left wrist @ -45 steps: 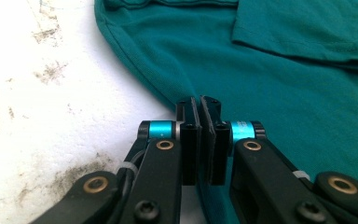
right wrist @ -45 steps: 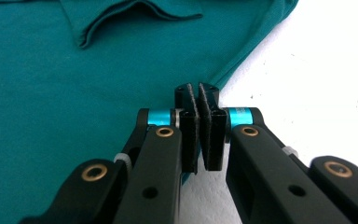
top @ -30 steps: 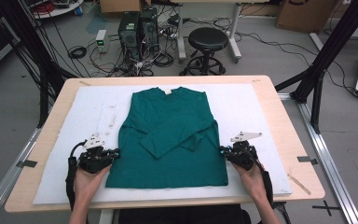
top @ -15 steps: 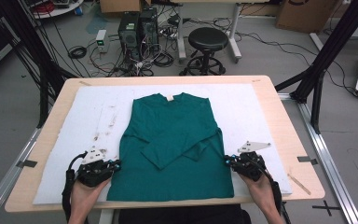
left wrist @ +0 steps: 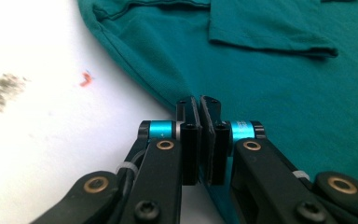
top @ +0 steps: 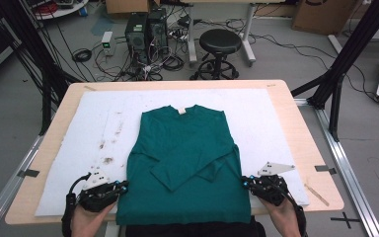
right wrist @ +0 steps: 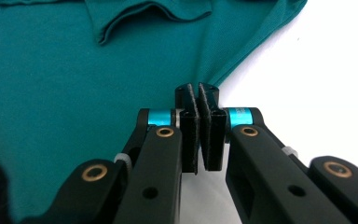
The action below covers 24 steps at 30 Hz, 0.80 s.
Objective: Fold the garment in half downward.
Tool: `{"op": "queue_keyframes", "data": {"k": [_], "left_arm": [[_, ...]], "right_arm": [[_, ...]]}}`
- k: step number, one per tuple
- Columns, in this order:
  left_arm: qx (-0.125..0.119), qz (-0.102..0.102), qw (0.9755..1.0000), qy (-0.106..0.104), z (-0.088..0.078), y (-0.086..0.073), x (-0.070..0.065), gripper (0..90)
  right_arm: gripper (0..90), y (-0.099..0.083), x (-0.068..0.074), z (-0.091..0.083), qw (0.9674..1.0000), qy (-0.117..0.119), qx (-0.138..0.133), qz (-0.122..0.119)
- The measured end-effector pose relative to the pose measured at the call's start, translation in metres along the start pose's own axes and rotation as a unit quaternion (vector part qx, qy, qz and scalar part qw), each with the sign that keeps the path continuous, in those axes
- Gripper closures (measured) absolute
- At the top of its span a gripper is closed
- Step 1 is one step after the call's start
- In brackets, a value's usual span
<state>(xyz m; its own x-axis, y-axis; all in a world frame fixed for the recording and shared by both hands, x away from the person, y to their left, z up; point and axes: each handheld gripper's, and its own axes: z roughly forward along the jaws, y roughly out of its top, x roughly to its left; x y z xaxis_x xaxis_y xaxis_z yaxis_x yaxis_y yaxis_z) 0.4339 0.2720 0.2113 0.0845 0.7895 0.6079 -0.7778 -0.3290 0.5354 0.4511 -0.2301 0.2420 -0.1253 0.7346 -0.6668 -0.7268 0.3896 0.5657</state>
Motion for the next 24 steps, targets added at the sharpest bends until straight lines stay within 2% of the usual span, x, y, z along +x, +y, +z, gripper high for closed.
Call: {"op": "queue_keyframes", "data": {"k": [14,24], "left_arm": [[0.006,0.006,0.9998,-0.016,-0.014,-0.015,-0.017,86.4],[0.009,0.004,0.9997,-0.023,-0.02,-0.023,-0.026,86.3]], "right_arm": [[88.1,-0.022,0.011,-0.015,0.9997,0.025,0.005,0.005],[88.0,-0.032,0.017,-0.023,0.9995,0.029,-0.001,0.015]]}}
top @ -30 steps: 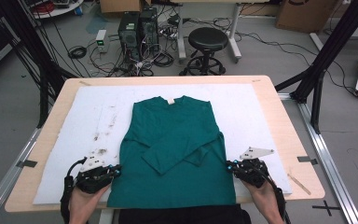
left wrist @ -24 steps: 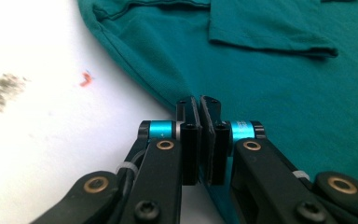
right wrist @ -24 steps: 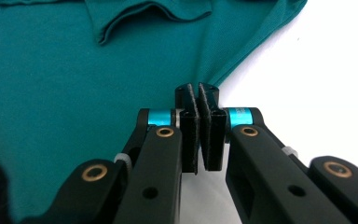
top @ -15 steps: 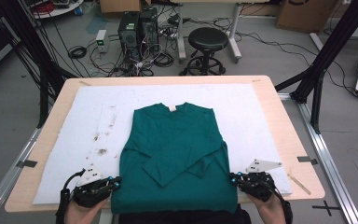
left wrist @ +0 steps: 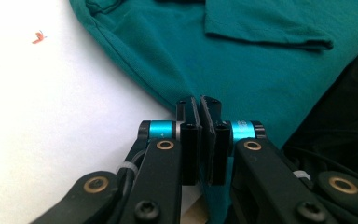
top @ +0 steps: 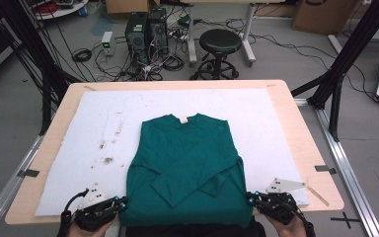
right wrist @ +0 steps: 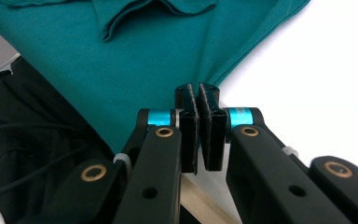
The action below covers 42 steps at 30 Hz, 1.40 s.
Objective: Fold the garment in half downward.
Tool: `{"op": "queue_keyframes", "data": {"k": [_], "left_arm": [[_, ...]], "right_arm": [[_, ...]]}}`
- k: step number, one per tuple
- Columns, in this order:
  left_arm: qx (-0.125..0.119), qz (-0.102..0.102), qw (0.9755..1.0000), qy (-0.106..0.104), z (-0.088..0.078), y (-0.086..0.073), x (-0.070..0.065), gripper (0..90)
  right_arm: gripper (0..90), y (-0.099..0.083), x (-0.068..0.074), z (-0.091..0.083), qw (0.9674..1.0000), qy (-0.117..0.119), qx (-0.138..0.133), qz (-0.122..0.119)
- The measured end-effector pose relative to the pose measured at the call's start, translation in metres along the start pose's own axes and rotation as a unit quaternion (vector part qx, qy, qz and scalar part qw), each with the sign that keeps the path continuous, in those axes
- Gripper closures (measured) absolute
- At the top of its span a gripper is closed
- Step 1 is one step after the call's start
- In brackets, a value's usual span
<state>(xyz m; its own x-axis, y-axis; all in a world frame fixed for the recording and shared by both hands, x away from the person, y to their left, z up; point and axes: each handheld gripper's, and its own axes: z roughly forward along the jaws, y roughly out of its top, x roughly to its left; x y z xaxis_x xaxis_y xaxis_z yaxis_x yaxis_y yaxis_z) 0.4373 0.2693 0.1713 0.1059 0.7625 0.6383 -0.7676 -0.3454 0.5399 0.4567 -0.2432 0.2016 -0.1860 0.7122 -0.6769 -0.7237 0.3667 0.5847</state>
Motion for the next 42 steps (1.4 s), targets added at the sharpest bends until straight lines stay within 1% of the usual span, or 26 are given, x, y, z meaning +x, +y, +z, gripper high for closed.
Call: {"op": "queue_keyframes", "data": {"k": [2,6,9,11,12,13,14,15,16,17,18,20,22,24,26,27,28,31,32,33,35,36,39,40,42], "left_arm": [[0.001,0.001,1.0,-0.002,-0.001,-0.001,-0.001,86.3],[0.006,0.0,1.0,-0.002,0.0,-0.002,-0.001,86.3],[0.003,-0.005,1.0,-0.006,0.001,-0.003,0.0,86.0],[0.003,-0.003,1.0,-0.002,0.0,-0.003,0.0,84.5],[0.003,-0.001,1.0,0.003,0.0,-0.003,0.0,82.5],[0.002,0.002,1.0,0.006,0.0,-0.002,0.0,79.3],[-0.002,0.002,0.9999,0.01,-0.001,-0.001,0.001,74.5],[-0.005,-0.001,0.9999,0.011,-0.001,0.0,0.002,69.6],[-0.008,-0.003,0.9999,0.013,-0.002,0.002,0.003,65.9],[-0.012,-0.005,0.9998,0.012,-0.002,0.004,0.005,62.5],[-0.016,-0.006,0.9998,0.012,-0.002,0.006,0.007,59.6],[-0.019,-0.006,0.9997,0.015,0.001,0.011,0.012,53.5],[-0.021,-0.001,0.9996,0.016,0.003,0.018,0.018,48.5],[-0.031,0.001,0.9993,0.023,0.006,0.027,0.023,44.6],[-0.041,0.006,0.999,0.017,0.008,0.035,0.027,40.9],[-0.045,0.006,0.9988,0.017,0.009,0.039,0.029,37.6],[-0.047,0.007,0.9988,0.014,0.011,0.043,0.031,35.8],[-0.05,0.011,0.9985,0.019,0.016,0.054,0.036,34.3],[-0.049,0.012,0.9985,0.019,0.018,0.058,0.038,34.0],[-0.049,0.016,0.9985,0.018,0.021,0.062,0.04,34.0],[-0.043,0.018,0.9989,0.011,0.025,0.067,0.044,34.1],[-0.042,0.019,0.9989,0.011,0.027,0.069,0.046,34.1],[-0.043,0.017,0.9989,0.005,0.033,0.078,0.054,34.1],[-0.045,0.017,0.9988,0.006,0.035,0.083,0.057,34.1],[-0.045,0.015,0.9988,0.005,0.039,0.091,0.061,34.2]], "right_arm": [[88.0,-0.001,0.001,-0.001,1.0,0.0,-0.001,-0.002],[88.0,-0.003,0.0,-0.002,0.9999,0.009,0.0,0.004],[85.2,-0.004,-0.001,-0.001,0.9999,0.009,-0.003,0.007],[75.7,-0.004,-0.001,-0.002,0.9999,0.012,-0.006,0.011],[68.9,-0.004,-0.002,-0.002,0.9998,0.016,-0.006,0.011],[60.0,-0.003,-0.003,-0.001,0.9998,0.016,-0.01,0.011],[56.9,-0.002,-0.004,-0.001,0.9997,0.015,-0.011,0.014],[54.4,-0.002,-0.006,-0.002,0.9996,0.02,-0.014,0.014],[48.4,0.0,-0.007,-0.002,0.9994,0.022,-0.022,0.015],[44.6,0.002,-0.007,-0.003,0.9992,0.018,-0.03,0.018],[43.5,0.004,-0.009,-0.003,0.999,0.017,-0.038,0.017],[35.7,0.01,-0.012,-0.001,0.9982,0.012,-0.055,0.019],[31.1,0.018,-0.016,0.002,0.9977,0.002,-0.067,0.013],[29.9,0.025,-0.02,0.008,0.9974,-0.01,-0.071,0.009],[27.1,0.032,-0.023,0.015,0.9973,-0.02,-0.07,0.01],[26.0,0.036,-0.025,0.018,0.997,-0.026,-0.072,0.009],[25.7,0.039,-0.027,0.021,0.9969,-0.029,-0.072,0.014],[25.3,0.049,-0.035,0.029,0.996,-0.038,-0.08,0.016],[25.0,0.052,-0.037,0.031,0.9958,-0.037,-0.083,0.014],[24.6,0.055,-0.04,0.033,0.9958,-0.034,-0.083,0.016],[24.5,0.06,-0.044,0.036,0.9958,-0.034,-0.083,0.014],[24.5,0.062,-0.046,0.039,0.9958,-0.035,-0.083,0.015],[24.5,0.066,-0.051,0.046,0.9962,-0.045,-0.073,0.016],[24.5,0.067,-0.053,0.047,0.9964,-0.046,-0.068,0.018],[24.5,0.069,-0.054,0.049,0.996,-0.054,-0.07,0.013]]}}
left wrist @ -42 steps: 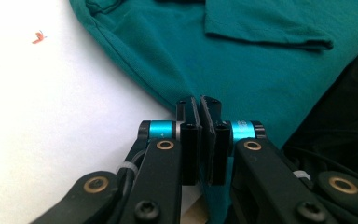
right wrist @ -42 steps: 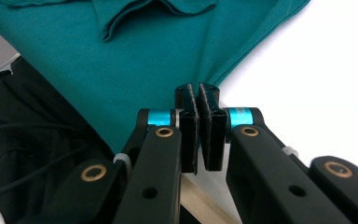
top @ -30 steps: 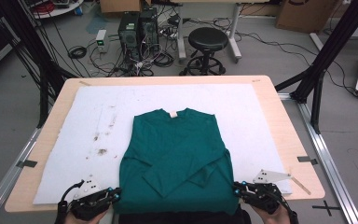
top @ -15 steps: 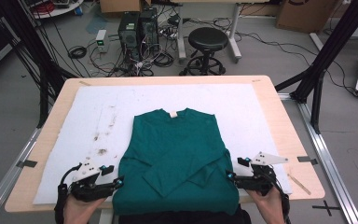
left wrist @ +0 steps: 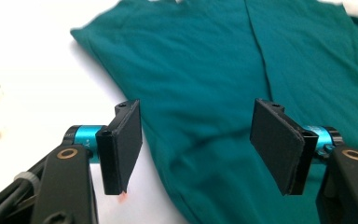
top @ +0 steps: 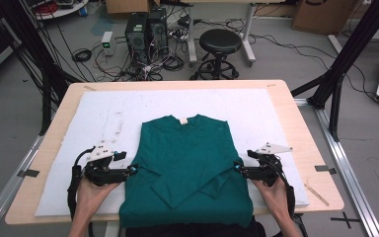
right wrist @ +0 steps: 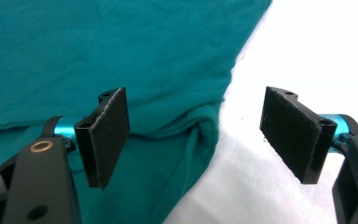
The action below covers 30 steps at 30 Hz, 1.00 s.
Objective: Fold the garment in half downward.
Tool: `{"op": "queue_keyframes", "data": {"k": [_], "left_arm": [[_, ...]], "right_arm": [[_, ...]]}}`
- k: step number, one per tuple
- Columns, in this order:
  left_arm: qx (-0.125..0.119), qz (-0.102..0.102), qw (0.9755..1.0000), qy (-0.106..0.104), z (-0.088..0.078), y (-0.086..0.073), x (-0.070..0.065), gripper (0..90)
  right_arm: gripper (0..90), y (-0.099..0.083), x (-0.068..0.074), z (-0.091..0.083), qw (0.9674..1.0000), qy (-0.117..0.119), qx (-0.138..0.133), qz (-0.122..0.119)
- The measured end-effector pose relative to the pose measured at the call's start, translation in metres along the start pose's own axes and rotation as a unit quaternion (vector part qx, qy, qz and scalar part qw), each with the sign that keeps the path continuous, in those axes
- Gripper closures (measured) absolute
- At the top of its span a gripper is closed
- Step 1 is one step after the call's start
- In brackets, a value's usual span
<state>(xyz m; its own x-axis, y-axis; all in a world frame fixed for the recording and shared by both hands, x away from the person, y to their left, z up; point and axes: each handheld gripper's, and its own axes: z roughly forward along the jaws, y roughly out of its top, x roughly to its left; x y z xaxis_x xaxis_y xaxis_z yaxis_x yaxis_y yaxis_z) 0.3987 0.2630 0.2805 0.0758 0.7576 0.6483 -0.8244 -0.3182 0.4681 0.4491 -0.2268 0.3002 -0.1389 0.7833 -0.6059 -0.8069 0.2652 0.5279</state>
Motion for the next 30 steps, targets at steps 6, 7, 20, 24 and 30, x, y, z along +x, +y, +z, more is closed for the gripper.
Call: {"op": "queue_keyframes", "data": {"k": [6,7,20,24,30], "left_arm": [[0.012,0.016,0.9998,0.002,0.014,0.022,0.009,35.7],[0.013,0.018,0.9998,0.003,0.015,0.025,0.01,35.7],[0.044,-0.003,0.999,0.001,0.05,0.064,0.044,35.4],[0.052,-0.005,0.9986,0.002,0.061,0.075,0.054,35.6],[0.059,0.0,0.9982,0.012,0.079,0.09,0.067,38.5]], "right_arm": [[24.7,0.004,-0.004,0.004,0.9998,-0.021,-0.006,-0.001],[24.9,0.005,-0.004,0.005,0.9998,-0.021,-0.003,-0.002],[26.2,0.006,-0.004,0.011,0.9994,-0.033,0.009,-0.01],[26.6,0.006,-0.002,0.012,0.9992,-0.035,0.012,-0.015],[26.7,0.006,-0.002,0.012,0.9991,-0.036,0.013,-0.016]]}}
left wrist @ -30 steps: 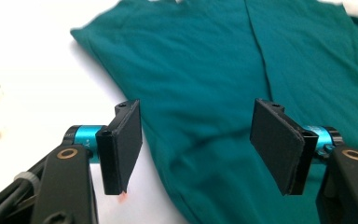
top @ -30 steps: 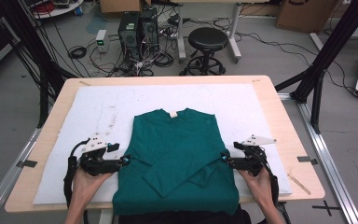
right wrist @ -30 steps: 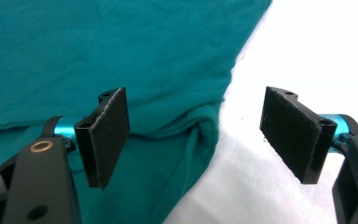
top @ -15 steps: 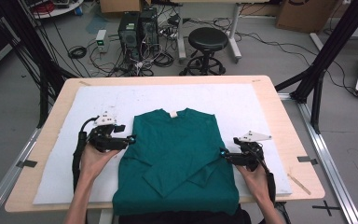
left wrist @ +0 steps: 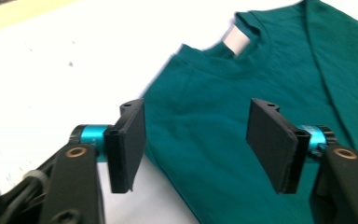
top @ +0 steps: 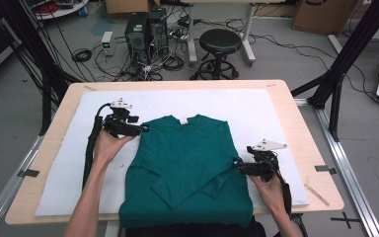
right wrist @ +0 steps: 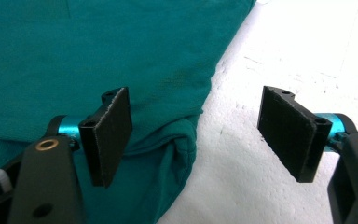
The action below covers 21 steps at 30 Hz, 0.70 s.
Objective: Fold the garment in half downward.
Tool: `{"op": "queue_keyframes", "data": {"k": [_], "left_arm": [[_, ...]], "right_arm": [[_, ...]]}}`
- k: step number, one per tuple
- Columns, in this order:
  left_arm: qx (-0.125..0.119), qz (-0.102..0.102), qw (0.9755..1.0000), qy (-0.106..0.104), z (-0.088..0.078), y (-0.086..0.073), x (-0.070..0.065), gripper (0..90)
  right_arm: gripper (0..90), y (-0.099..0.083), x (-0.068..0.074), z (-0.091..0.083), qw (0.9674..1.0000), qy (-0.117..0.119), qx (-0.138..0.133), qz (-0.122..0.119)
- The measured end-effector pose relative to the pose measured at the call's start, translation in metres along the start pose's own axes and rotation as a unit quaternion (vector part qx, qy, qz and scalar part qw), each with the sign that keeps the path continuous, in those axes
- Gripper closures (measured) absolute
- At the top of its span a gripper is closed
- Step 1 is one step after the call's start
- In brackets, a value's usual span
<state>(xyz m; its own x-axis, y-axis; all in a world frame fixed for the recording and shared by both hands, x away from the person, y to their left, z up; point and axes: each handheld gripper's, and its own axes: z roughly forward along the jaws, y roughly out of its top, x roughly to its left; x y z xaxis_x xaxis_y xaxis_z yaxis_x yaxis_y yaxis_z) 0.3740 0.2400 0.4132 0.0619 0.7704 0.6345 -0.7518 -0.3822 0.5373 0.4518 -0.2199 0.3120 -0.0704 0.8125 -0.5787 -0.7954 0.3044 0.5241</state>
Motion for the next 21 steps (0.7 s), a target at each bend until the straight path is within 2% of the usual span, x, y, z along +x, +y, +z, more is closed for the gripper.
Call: {"op": "queue_keyframes", "data": {"k": [5,8,11,15,17,21], "left_arm": [[0.005,-0.002,0.9998,0.021,0.019,-0.003,0.008,38.7],[0.01,-0.016,0.9996,0.021,0.029,-0.008,0.014,38.8],[0.003,-0.03,0.9995,0.012,0.037,-0.011,0.02,39.9],[0.005,-0.034,0.9991,0.023,0.045,-0.016,0.024,40.6],[0.002,-0.039,0.999,0.021,0.048,-0.019,0.027,41.1],[0.007,-0.037,0.9988,0.031,0.055,-0.024,0.029,42.4]], "right_arm": [[26.7,0.0,0.0,0.001,1.0,0.0,0.003,-0.001],[26.7,0.0,0.0,0.001,1.0,0.001,0.005,0.002],[26.7,0.0,0.0,0.001,1.0,0.001,0.008,0.003],[26.8,-0.001,0.001,0.002,0.9999,-0.002,0.01,-0.003],[26.8,-0.001,0.001,0.002,0.9999,-0.002,0.009,-0.003],[26.7,-0.001,0.001,0.002,1.0,0.0,0.009,0.002]]}}
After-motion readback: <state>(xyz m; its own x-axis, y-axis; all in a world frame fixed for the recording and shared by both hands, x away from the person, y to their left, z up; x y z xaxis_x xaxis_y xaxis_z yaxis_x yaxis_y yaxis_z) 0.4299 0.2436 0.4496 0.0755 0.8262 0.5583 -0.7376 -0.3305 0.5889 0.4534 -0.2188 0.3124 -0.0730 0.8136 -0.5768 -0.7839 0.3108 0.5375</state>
